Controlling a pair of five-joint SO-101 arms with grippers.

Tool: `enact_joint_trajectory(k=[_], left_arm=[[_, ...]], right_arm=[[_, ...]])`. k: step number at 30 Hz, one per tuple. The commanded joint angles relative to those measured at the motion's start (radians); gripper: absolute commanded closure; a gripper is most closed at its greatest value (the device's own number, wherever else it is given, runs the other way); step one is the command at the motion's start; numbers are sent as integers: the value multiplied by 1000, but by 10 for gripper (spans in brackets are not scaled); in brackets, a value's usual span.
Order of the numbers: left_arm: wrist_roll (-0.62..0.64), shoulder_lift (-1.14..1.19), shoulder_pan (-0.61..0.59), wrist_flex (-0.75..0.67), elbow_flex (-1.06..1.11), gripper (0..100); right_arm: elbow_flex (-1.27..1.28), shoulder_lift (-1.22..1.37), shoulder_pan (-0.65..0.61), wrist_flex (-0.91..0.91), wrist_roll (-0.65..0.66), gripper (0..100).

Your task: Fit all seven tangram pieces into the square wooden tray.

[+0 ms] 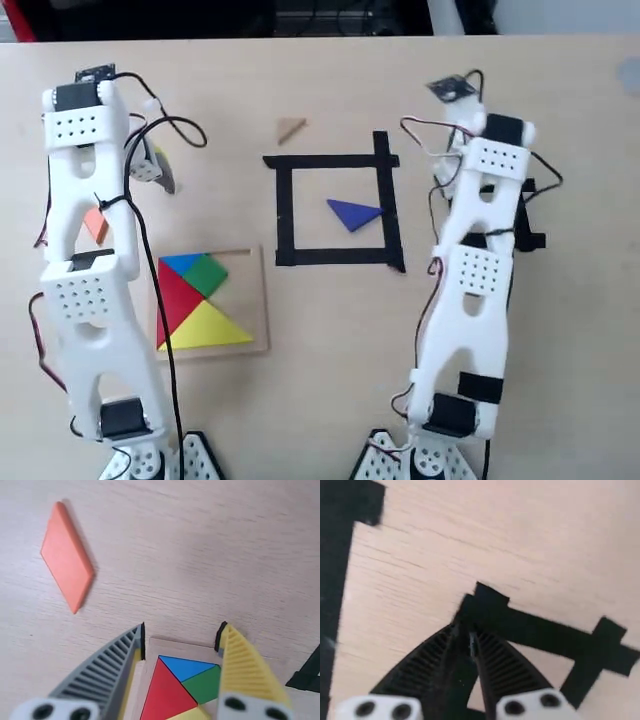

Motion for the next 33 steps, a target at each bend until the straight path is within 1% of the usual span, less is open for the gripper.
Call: enact_joint_trajectory(k=[1,6,8,10,13,16,19,20,23,26,29,33], left_arm=[[6,-63,-5,5,-7,748],[15,-64,-44,6,-5,748],[8,-60,1,8,-4,748],[6,-77,5,2,53,756],[8,-133,54,8,45,813],[-6,-187,104,8,93,875],[-21,-212,113,6,130,859],[-21,-212,111,5,142,853],[-21,-212,105,5,163,849],[-21,-212,128,5,163,851],[-21,-210,128,-11,162,849],[-23,-212,125,-35,188,848]], right_arm=[[-42,-48,-28,-25,-6,987],[-41,-110,-29,-29,-8,987],[-39,-120,-20,-23,-15,987],[-38,-120,-34,-21,-15,987],[-39,-119,-29,-15,-14,987],[-39,-124,-21,6,-25,987],[-39,-124,-20,-8,-68,987],[-39,-120,-31,-25,-77,987],[-35,-111,-123,-124,-77,987],[-42,-82,-193,-233,-77,987],[-39,-73,-241,-322,-38,987],[-35,-73,-301,-371,-38,987]])
